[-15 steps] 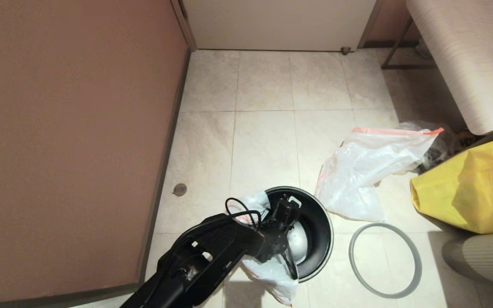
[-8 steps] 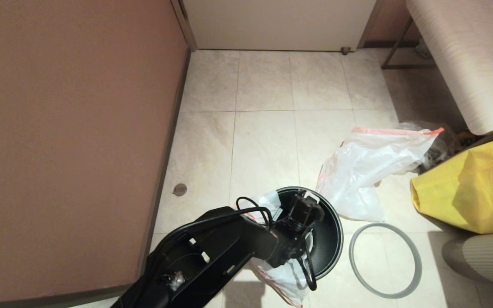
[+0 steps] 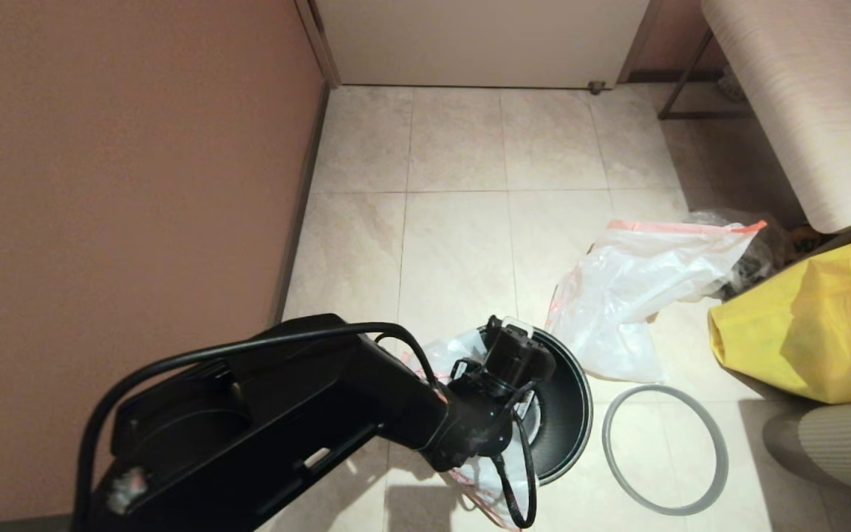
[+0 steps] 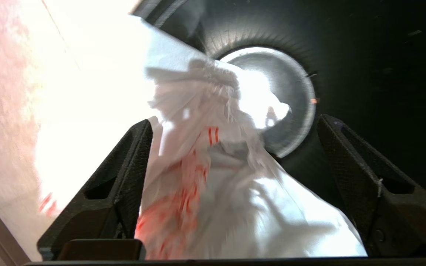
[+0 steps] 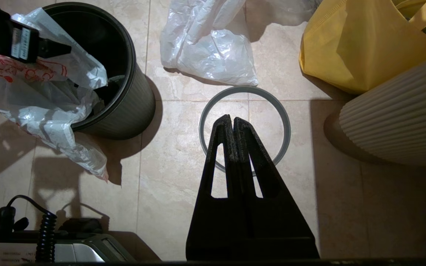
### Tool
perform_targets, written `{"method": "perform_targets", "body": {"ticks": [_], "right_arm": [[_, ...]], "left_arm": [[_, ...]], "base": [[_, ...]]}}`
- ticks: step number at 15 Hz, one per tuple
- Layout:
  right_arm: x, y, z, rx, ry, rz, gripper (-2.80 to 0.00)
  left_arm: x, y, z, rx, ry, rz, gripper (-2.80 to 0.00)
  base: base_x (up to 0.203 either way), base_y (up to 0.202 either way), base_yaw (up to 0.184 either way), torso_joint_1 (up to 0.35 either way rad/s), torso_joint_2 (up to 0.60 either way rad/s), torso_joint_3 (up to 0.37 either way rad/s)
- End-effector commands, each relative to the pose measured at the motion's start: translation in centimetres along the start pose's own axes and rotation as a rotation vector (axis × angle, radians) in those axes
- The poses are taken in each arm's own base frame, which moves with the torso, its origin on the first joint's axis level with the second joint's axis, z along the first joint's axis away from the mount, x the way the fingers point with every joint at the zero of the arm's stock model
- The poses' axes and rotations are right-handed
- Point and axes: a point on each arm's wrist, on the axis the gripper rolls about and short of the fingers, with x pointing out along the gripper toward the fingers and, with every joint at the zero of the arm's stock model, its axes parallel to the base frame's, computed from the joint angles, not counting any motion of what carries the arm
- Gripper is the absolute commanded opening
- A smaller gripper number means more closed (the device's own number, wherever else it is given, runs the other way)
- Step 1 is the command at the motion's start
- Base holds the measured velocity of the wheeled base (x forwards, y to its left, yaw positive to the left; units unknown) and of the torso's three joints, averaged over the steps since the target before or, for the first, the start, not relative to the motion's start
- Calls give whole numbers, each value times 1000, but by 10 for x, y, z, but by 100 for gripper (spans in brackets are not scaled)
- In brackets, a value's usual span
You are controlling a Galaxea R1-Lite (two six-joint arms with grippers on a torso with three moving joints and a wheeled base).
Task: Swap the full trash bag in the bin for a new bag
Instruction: Put the new garbage bag on the trash can
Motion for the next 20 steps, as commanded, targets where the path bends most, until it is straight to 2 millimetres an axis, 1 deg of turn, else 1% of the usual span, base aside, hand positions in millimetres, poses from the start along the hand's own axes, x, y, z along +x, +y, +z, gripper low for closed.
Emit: {"method": "perform_targets", "body": {"ticks": [1,2,3,4,5,6,7,9,11,14,15,16,17,20], "right_arm": [[0,0,0,0,1,1,-280],[0,0,0,0,1,1,-280],[0,0,0,0,1,1,-280],[0,0,0,0,1,1,-280],[0,0,0,0,1,1,-280],[0,0,0,0,1,1,-280],[0,0,0,0,1,0,-280],[0,0,0,0,2,1,-280],[0,0,0,0,1,0,-280],[0,0,0,-2,3,2,-280],[0,0,0,-11,5,2,-280],[0,0,0,-5,1,1,-280],[0,0,0,-3,1,1,-280],[0,0,0,-19,4,5,-280]], "left_arm": [[-30,16,19,-57,-42,-9,0],[-43,23,22,-90,-44,-13,0],[-56,32,16,-113,-24,-16,0],[-67,40,4,-126,11,-20,-19],[-76,47,-6,-139,42,-26,-280],[-83,56,-18,-159,77,-32,-280],[-89,66,-25,-188,98,-33,-280],[-96,79,-31,-234,116,-20,-280],[-110,87,-29,-288,101,-23,-280],[-124,92,-38,-304,121,-25,-280],[-124,96,-45,-296,140,-12,-280],[-121,104,-49,-306,155,12,-280],[-119,109,-50,-317,159,24,-280],[-122,106,-47,-310,146,11,-280]], "base": [[0,0,0,0,0,0],[0,0,0,0,0,0],[0,0,0,0,0,0],[0,0,0,0,0,0],[0,0,0,0,0,0],[0,0,0,0,0,0],[0,0,0,0,0,0],[0,0,0,0,0,0],[0,0,0,0,0,0],[0,0,0,0,0,0],[0,0,0,0,0,0],[0,0,0,0,0,0],[0,0,0,0,0,0],[0,0,0,0,0,0]]}}
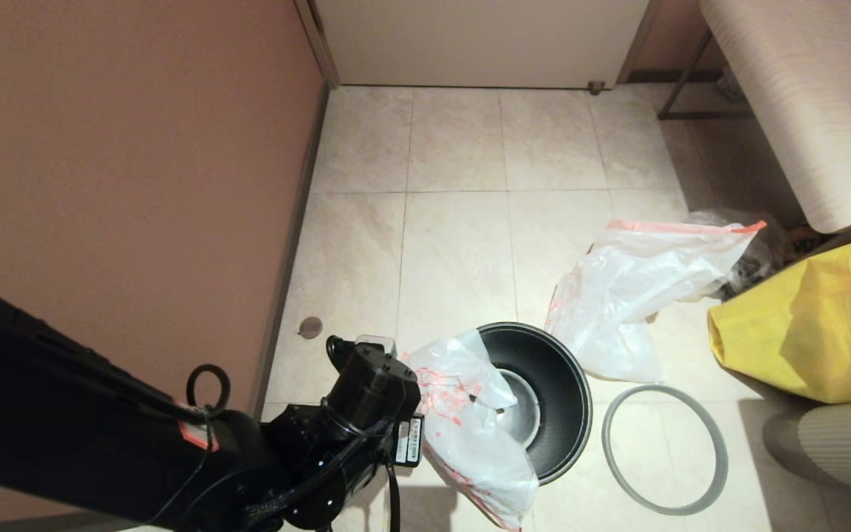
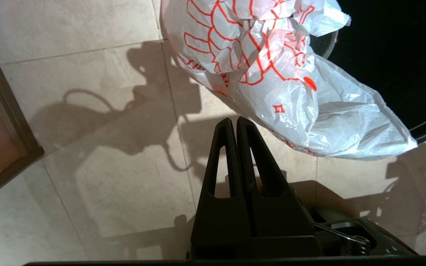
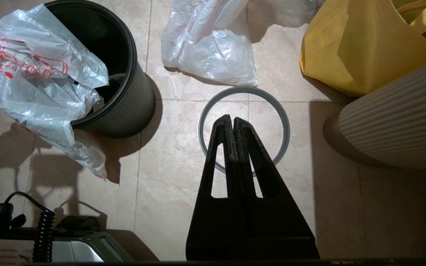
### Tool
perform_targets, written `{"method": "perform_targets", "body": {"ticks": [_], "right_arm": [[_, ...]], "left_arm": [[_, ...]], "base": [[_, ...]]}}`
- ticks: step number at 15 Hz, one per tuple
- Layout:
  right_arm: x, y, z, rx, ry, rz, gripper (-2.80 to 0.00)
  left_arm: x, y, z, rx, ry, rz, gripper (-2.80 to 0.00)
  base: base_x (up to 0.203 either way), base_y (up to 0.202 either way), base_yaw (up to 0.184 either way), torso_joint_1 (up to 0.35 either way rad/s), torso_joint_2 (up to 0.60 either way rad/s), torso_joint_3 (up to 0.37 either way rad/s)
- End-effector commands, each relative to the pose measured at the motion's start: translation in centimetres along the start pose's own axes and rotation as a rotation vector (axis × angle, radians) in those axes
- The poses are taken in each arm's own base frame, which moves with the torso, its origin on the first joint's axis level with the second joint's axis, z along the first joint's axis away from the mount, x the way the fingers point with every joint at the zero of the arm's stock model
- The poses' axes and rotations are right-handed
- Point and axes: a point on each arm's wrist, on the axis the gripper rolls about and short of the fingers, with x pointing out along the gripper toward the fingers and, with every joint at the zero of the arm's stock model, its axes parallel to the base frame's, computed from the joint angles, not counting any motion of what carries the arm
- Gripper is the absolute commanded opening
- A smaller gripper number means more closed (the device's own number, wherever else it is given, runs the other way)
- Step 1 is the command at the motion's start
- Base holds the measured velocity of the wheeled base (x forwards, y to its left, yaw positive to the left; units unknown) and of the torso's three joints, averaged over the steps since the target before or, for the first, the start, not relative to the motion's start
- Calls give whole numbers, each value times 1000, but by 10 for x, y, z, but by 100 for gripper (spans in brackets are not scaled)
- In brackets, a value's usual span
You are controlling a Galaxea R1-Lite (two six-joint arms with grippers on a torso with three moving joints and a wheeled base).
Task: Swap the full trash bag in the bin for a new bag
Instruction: Put the new garbage bag on the trash can
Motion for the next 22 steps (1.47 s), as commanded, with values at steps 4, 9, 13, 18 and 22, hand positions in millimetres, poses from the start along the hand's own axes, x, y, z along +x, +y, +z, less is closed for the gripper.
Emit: {"method": "perform_targets", "body": {"ticks": [4,9,13,18,22], "right_arm": [[0,1,1,-104,11,25,-280],[4,1,3,-136,82,34,-280],[4,1,7,-135,79,34,-280],[27,-1,99,-84,104,22,-280],[91,0,157,-124,228,44,-280]], "left_arm": [[-4,-7,19,-16,-69,-25,-280],[-17,-7,43,-11,-152,-54,-280],[-27,-4,63,6,-273,-74,-280],[-37,-2,84,3,-372,-101,-280],[-62,12,104,73,-452,-68,-280]], "base": [[0,0,0,0,0,0],[0,0,0,0,0,0],[0,0,0,0,0,0],[0,0,0,0,0,0],[0,0,0,0,0,0]]}}
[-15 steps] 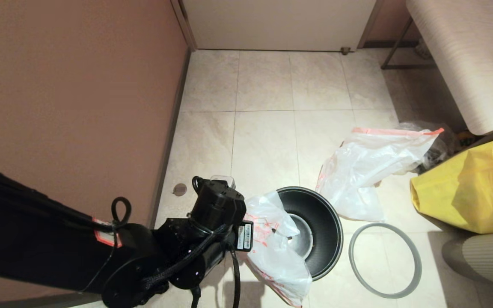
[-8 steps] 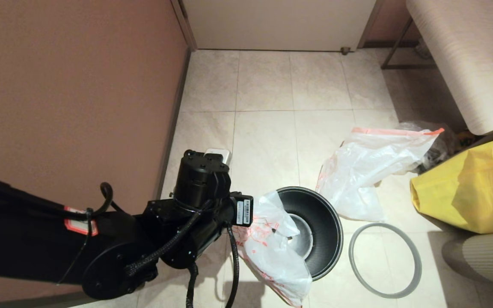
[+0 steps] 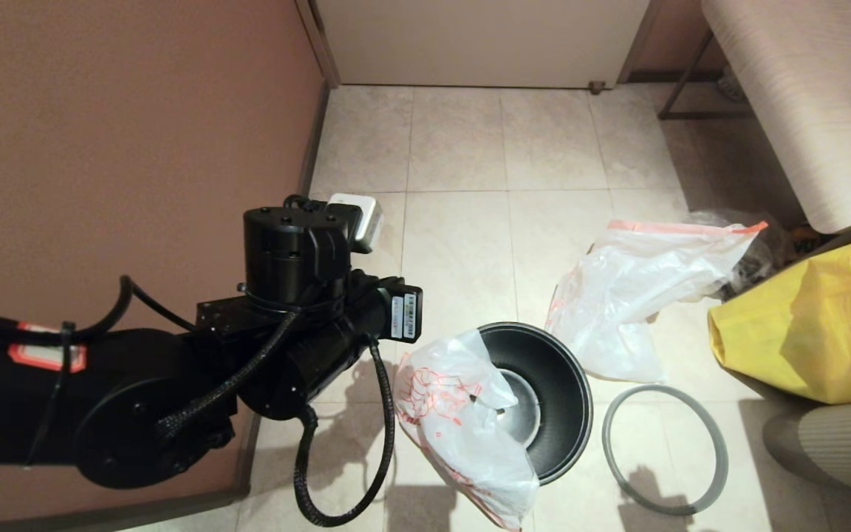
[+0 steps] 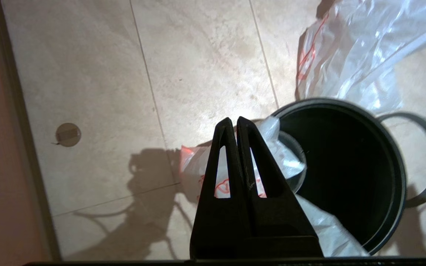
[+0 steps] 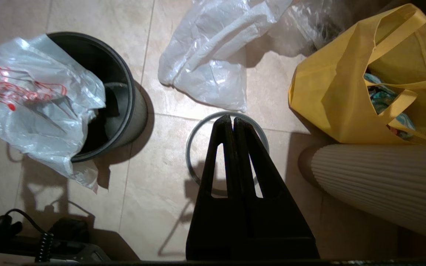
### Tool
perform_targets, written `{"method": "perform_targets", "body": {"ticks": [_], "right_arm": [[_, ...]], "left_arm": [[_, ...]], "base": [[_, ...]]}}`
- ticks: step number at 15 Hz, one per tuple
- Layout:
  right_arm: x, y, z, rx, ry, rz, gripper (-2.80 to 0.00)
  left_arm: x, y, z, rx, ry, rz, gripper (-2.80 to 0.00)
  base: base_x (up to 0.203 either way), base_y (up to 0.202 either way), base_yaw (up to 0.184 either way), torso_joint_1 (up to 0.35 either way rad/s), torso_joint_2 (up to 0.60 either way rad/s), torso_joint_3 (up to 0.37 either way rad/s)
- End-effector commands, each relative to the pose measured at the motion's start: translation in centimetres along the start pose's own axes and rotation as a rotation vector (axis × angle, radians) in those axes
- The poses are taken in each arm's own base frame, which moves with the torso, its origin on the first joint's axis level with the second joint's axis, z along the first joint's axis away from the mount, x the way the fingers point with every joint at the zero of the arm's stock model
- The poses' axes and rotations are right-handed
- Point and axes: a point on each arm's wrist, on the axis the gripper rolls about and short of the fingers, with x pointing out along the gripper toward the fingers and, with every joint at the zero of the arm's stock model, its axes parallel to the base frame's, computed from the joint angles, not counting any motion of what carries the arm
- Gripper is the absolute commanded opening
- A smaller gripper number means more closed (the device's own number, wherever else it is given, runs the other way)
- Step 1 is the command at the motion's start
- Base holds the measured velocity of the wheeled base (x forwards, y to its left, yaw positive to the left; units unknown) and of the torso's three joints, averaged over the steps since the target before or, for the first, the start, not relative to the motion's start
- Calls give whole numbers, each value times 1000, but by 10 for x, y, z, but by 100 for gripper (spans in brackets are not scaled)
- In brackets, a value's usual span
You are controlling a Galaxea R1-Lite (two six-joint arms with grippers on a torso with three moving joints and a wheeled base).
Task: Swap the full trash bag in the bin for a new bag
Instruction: Put the new garbage bag on the trash can
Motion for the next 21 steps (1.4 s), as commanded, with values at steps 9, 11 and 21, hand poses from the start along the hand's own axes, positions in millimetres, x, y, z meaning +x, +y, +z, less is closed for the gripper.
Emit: {"method": "perform_targets", "body": {"ticks": [9,11,21], "right_arm": [[225,48,-47,-155,646,221,-280],[245,67,-58,-205,631,221,0],[330,125,-67,-300,517,299,0]], "left_arm": [[8,-14,-28,102,118,-22,-280],[7,-13,-32,145,142,-13,-280],[-7,-4,-19,150,119,8,-280]], "base": [[0,0,0,0,0,0],[0,0,0,0,0,0],[0,0,0,0,0,0]]}}
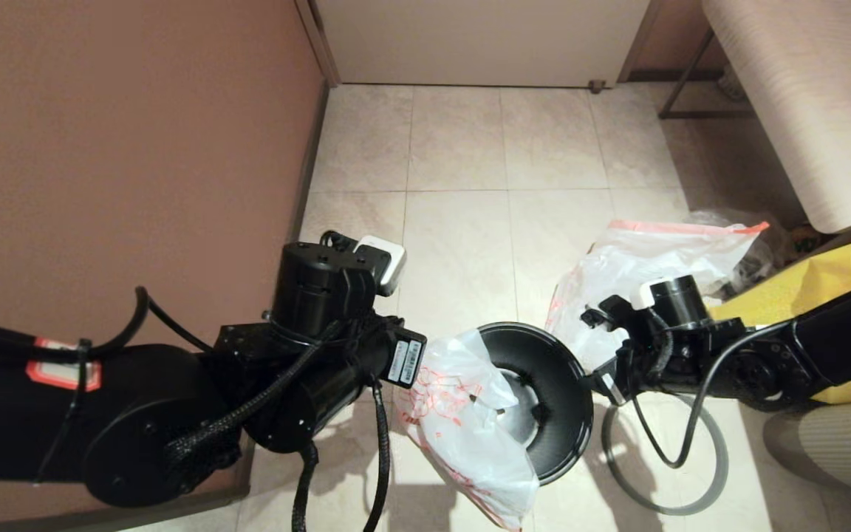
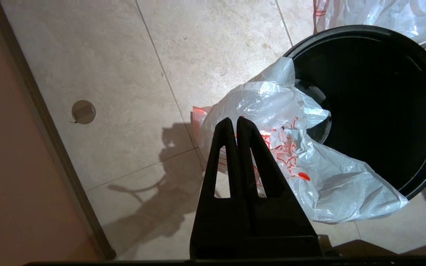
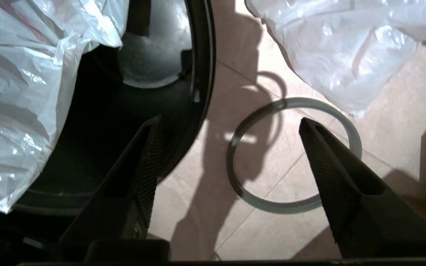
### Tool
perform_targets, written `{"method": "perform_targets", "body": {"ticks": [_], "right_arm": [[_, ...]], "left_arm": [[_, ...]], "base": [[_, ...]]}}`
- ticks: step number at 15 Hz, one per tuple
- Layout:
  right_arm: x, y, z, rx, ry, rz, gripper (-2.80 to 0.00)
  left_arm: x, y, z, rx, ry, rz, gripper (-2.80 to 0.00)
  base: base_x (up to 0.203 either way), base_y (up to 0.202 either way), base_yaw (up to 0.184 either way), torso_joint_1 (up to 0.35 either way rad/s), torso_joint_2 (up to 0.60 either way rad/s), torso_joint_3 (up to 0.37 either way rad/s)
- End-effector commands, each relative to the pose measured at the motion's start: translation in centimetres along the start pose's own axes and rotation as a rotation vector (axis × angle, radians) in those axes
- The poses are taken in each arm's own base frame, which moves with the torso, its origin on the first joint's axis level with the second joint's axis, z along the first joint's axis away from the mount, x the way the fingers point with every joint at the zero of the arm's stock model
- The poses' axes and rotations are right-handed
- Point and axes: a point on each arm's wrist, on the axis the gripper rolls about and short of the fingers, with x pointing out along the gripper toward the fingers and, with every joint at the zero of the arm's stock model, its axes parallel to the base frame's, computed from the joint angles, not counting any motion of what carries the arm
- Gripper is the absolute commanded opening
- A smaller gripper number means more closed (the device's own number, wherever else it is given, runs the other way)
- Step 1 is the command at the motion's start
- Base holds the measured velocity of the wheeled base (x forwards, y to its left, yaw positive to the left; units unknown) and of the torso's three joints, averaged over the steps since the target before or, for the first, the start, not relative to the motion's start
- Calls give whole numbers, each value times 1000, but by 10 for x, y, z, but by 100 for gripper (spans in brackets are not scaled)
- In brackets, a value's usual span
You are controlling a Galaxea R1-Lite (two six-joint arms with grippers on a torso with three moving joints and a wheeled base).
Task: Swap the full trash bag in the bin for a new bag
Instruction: Put the new garbage bag on the trash can
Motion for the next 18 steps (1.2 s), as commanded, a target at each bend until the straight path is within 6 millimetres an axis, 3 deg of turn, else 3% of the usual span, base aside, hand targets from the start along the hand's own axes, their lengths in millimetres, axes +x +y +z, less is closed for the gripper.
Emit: {"method": "perform_targets", "body": {"ticks": [1,9,10,14,18], "right_arm": [[19,7,1,-17,15,12,0],[61,4,15,-37,12,-3,0],[65,6,13,-45,30,3,-280],[69,8,17,-63,49,16,-280],[62,4,49,-82,-14,29,-280]], "left_arm": [[-5,3,4,-9,-19,5,-280],[-5,6,7,-18,-27,12,-280],[-4,7,7,-20,-25,17,-280],[-3,8,7,-21,-25,21,-280],[-4,9,7,-21,-27,21,-280]], "base": [[0,0,0,0,0,0],[0,0,0,0,0,0],[0,0,0,0,0,0],[0,0,0,0,0,0],[0,0,0,0,0,0]]}}
